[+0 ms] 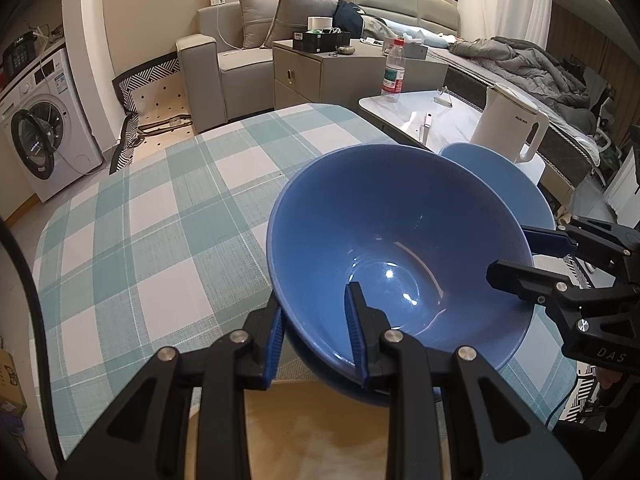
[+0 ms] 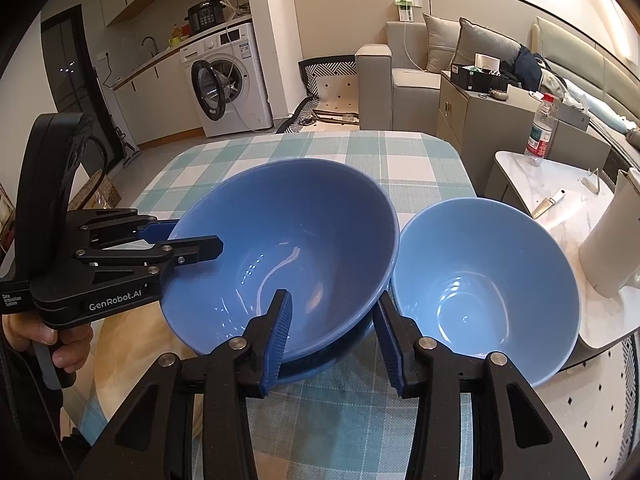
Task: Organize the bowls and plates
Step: 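Lower the held blue bowl into the other blue bowl, then open both tools to release the rim of the nested blue bowl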
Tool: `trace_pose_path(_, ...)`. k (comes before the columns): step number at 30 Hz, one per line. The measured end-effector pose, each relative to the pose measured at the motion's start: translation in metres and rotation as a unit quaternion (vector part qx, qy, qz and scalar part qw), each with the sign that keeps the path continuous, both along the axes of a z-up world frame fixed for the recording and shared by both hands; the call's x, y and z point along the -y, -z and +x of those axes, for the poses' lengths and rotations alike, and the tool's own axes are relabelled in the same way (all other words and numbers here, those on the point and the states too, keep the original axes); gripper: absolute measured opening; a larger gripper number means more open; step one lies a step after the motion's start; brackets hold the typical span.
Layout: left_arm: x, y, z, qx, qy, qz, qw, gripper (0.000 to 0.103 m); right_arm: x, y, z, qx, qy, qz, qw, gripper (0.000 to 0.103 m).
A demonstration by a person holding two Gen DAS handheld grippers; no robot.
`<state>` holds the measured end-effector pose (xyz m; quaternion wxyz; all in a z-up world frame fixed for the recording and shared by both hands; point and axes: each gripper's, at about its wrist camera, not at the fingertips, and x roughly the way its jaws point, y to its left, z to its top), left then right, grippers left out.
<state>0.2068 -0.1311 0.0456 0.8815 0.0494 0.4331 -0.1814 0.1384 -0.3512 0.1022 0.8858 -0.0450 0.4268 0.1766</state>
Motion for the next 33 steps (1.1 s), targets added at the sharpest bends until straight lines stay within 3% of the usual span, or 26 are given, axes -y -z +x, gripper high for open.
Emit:
trace_pose_path(11, 0.004, 0.000, 0.001, 0.000, 0.005, 0.014, 0.9999, 0.027, 0.000, 0.005, -0.001, -0.005, 0.001, -0.001, 1.000, 0.043)
trace_pose_path(24, 0.010, 0.001, -0.001, 0.002, 0.011, 0.030, 0.9995, 0.030, 0.000, 0.007, -0.003, -0.009, -0.003, -0.002, 1.000, 0.051)
trace_pose_path(33, 0.015, 0.001, -0.003, 0.002, 0.019, 0.046, 0.9988, 0.036, -0.001, 0.007, -0.003, -0.014, -0.005, 0.006, 1.000, 0.053)
